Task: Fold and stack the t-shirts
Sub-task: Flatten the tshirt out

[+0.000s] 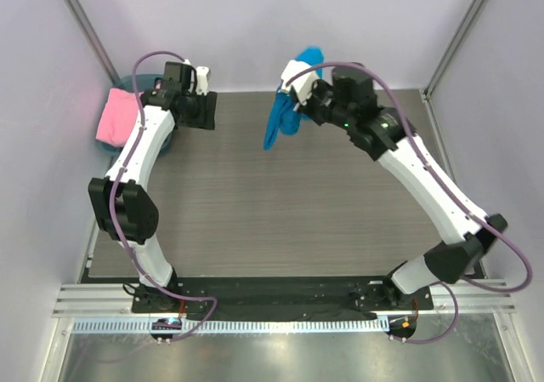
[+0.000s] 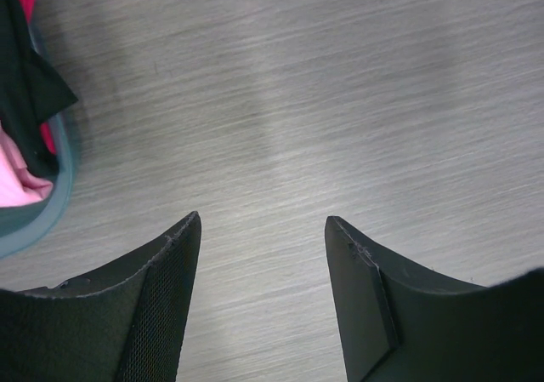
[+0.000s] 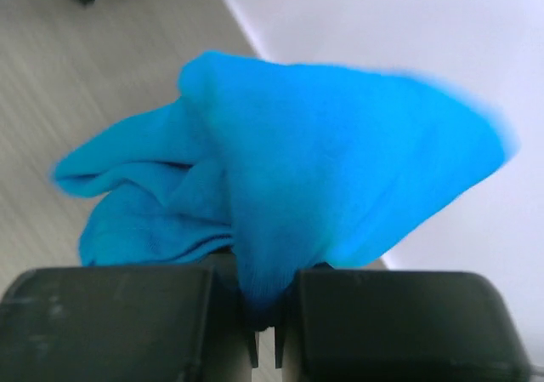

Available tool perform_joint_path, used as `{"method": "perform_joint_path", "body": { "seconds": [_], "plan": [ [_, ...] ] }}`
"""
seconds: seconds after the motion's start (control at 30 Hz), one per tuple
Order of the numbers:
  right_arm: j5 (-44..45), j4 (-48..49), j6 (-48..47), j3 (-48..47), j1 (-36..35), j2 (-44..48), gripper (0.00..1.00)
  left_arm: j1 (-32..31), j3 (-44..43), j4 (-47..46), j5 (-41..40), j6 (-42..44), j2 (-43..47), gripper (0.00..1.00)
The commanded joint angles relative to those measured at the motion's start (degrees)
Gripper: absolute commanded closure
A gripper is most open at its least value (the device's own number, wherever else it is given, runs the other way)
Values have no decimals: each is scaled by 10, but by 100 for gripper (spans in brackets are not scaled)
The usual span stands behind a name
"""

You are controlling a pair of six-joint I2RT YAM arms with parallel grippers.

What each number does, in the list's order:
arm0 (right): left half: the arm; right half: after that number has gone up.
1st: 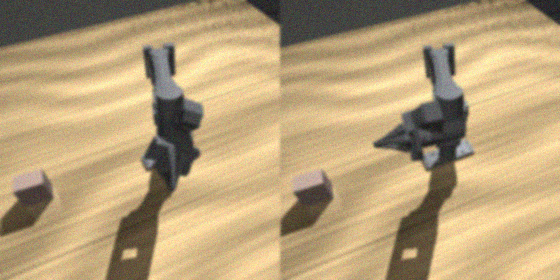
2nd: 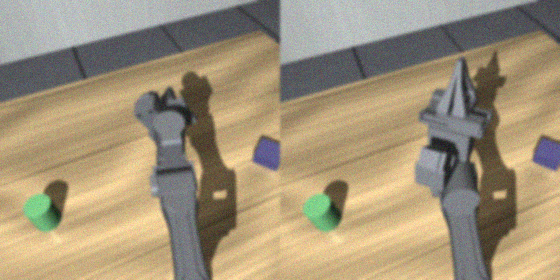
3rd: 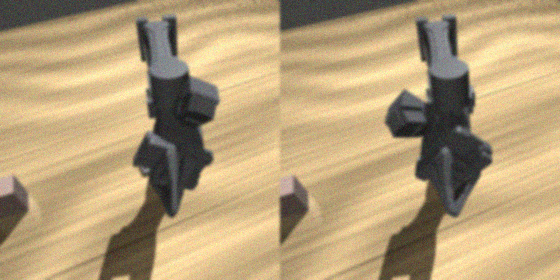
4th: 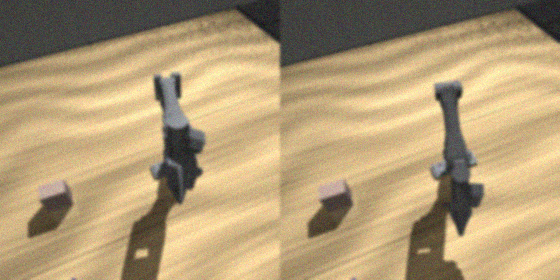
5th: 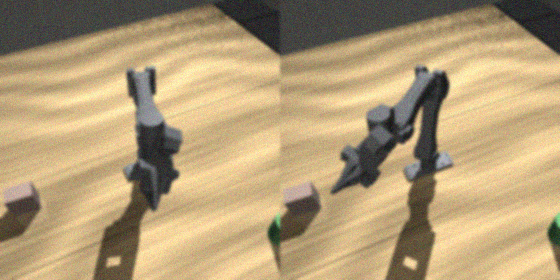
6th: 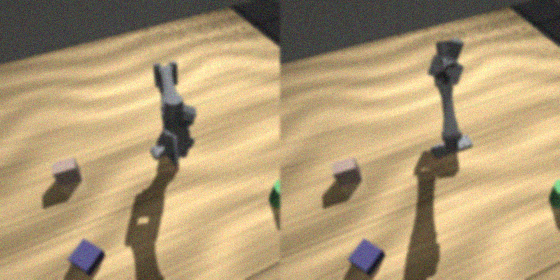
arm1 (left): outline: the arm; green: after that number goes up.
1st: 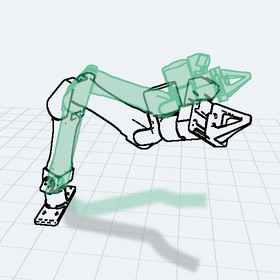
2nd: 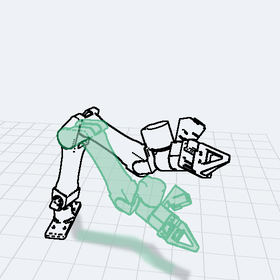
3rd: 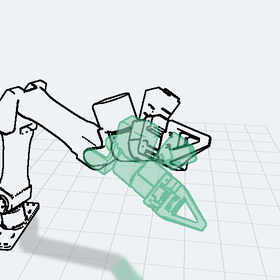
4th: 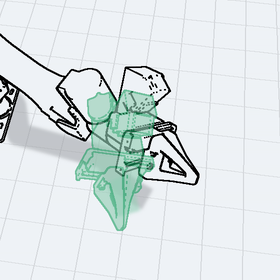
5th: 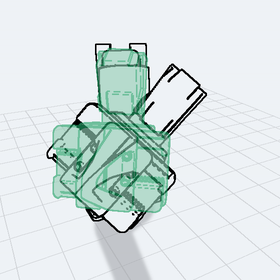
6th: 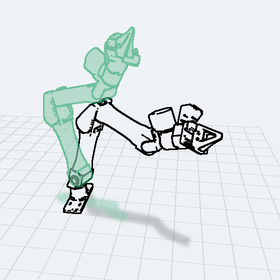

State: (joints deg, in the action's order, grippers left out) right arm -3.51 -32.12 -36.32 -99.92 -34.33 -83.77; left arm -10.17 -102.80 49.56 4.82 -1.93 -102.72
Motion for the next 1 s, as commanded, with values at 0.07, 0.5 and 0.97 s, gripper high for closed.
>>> {"method": "perform_joint_path", "body": {
  "seconds": [0.07, 0.5, 0.97],
  "plan": [
    [-9, -47, 32, -88, -4, -80, 99, -3, -36, -11, 11, -4, -4, 38],
    [48, -112, 61, -52, 138, -286, 99, -3, -42, -17, 18, -9, -8, 38],
    [-47, -97, 125, -205, 137, -224, 54, -20, -40, -19, 9, -4, -10, 38]
  ]
}}
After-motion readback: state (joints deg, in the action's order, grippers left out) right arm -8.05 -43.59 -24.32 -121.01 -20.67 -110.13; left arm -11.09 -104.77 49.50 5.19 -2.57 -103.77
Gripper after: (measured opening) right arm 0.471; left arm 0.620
